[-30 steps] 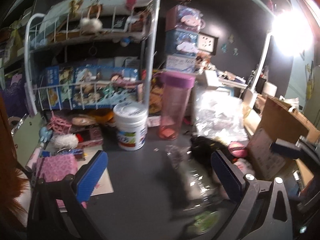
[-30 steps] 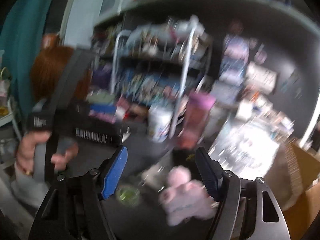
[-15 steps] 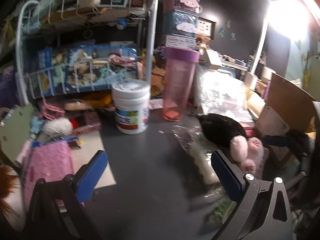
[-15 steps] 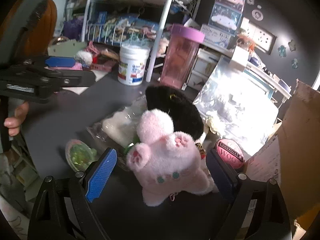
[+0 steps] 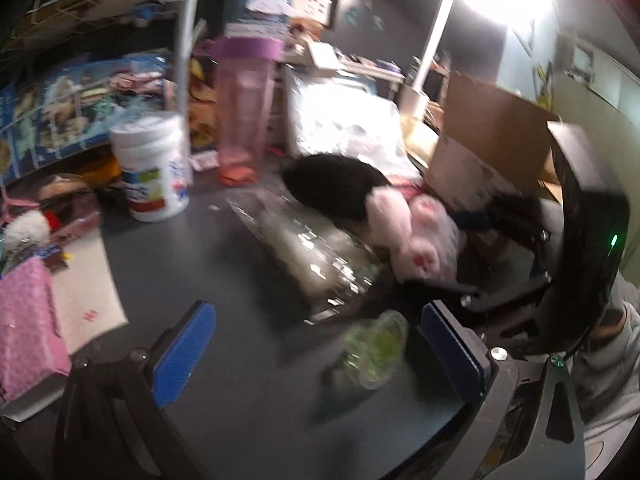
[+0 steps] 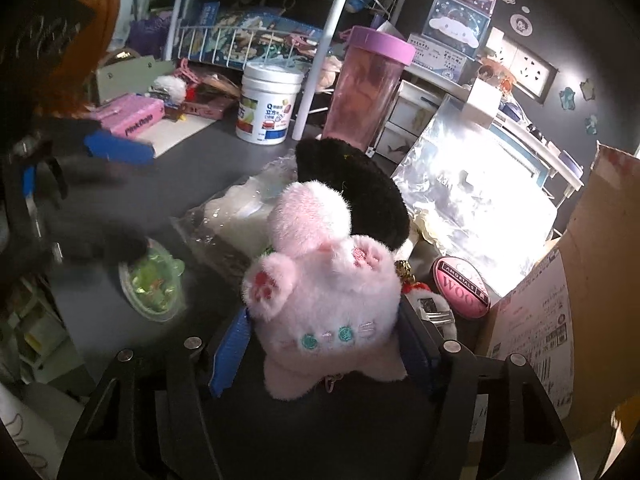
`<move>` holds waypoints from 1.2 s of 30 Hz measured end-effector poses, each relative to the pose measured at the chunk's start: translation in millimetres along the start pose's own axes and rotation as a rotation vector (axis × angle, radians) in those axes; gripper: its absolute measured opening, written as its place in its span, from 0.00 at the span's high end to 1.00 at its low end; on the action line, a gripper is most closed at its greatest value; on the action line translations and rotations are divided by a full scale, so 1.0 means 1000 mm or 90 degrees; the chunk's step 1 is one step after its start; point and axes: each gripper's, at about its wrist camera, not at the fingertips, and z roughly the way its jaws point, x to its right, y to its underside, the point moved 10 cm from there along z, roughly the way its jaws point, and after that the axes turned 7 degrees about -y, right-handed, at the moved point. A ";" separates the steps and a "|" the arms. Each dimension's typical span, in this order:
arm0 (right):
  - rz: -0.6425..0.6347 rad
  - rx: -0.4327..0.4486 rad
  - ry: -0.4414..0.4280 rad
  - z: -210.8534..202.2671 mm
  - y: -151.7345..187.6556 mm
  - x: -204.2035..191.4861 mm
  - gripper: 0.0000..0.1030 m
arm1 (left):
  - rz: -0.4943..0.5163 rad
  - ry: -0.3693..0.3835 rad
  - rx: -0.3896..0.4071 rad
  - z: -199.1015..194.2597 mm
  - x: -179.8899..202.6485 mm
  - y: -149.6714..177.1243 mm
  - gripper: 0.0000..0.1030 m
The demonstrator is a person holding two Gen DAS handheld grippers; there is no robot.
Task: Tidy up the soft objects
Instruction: 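Reach the right gripper to the pink plush bunny and grasp it, then carry the pink bunny with the right gripper into the cardboard box and release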
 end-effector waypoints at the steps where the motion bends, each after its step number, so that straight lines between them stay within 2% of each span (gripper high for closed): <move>1: 0.006 0.009 -0.004 -0.004 0.000 0.000 0.38 | 0.002 0.007 -0.007 0.002 0.004 0.002 0.02; 6: 0.021 0.037 -0.025 -0.016 -0.002 -0.002 0.38 | 0.006 0.017 -0.040 0.013 0.016 0.009 0.40; 7: 0.024 0.042 -0.027 -0.019 -0.003 -0.002 0.38 | 0.008 0.014 -0.044 0.016 0.016 0.010 0.43; 12: 0.030 0.065 -0.042 -0.029 -0.007 -0.003 0.38 | 0.035 0.009 -0.052 0.016 0.025 0.013 0.73; 15: 0.035 0.074 -0.051 -0.031 -0.011 -0.004 0.38 | 0.046 0.000 -0.052 0.016 0.026 0.016 0.75; 23: 0.038 0.102 -0.064 -0.040 -0.024 -0.008 0.38 | 0.025 0.006 -0.037 0.007 0.018 0.016 0.79; 29: 0.032 0.134 -0.074 -0.051 -0.045 -0.012 0.38 | 0.036 -0.014 -0.032 0.003 0.013 0.012 0.80; 34: 0.030 0.146 -0.079 -0.053 -0.052 -0.014 0.38 | 0.029 -0.025 -0.042 0.004 0.012 0.018 0.73; 36: 0.029 0.145 -0.082 -0.052 -0.052 -0.016 0.38 | 0.023 -0.030 -0.050 0.004 0.010 0.021 0.64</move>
